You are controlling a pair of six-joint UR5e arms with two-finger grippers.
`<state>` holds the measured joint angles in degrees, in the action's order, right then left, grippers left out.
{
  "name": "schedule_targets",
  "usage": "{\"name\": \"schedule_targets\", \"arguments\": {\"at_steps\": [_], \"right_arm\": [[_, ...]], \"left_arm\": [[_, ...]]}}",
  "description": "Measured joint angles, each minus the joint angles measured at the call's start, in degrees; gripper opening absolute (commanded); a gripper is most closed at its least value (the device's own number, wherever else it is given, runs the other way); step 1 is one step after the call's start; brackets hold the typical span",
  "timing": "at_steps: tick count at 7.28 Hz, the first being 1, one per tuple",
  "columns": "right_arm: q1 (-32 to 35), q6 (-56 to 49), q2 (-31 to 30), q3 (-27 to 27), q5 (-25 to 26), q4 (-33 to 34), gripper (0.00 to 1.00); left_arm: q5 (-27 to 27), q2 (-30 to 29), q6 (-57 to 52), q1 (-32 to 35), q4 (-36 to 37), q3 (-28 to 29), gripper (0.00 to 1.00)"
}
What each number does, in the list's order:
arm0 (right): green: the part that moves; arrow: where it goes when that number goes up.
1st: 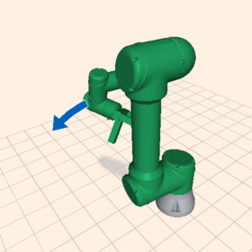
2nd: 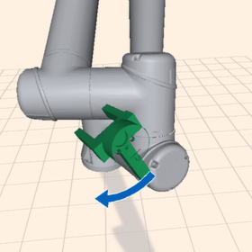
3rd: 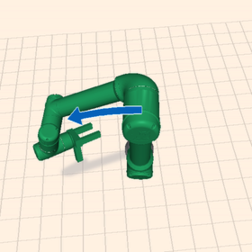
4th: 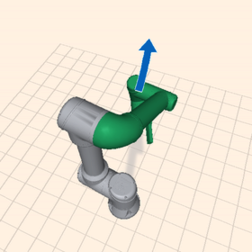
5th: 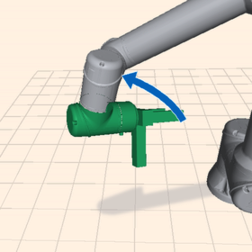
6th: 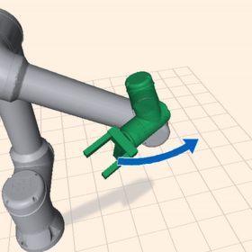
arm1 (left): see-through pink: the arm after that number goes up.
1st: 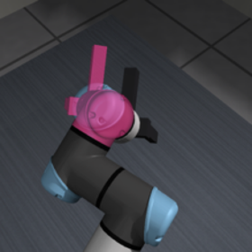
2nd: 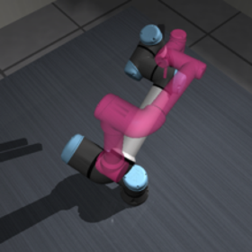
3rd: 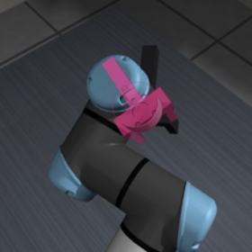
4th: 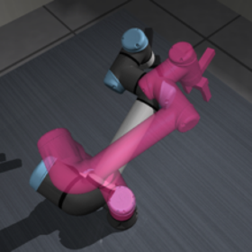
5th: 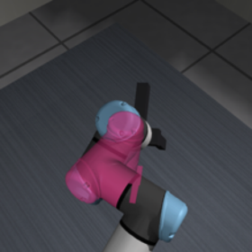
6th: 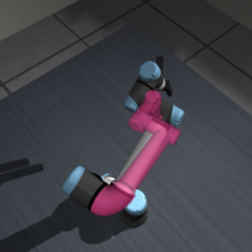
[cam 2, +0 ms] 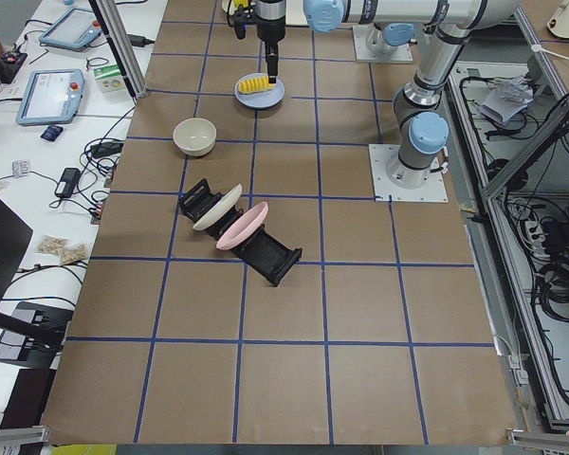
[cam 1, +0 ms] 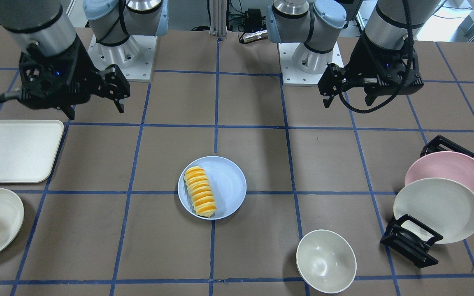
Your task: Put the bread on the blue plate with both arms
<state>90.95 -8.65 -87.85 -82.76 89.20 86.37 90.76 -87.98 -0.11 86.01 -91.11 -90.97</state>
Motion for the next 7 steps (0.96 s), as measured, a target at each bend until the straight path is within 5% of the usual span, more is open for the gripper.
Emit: {"name": "schedule_targets", "arguments": {"at_steps": [7], "right_arm": [[0.53, 4.20, -0.99, -4.21, 0.46, 1.98, 1.00]], "left_arm": [[0.12, -0.23, -0.11, -0.23, 0.06, 0.00, 1.00]]}}
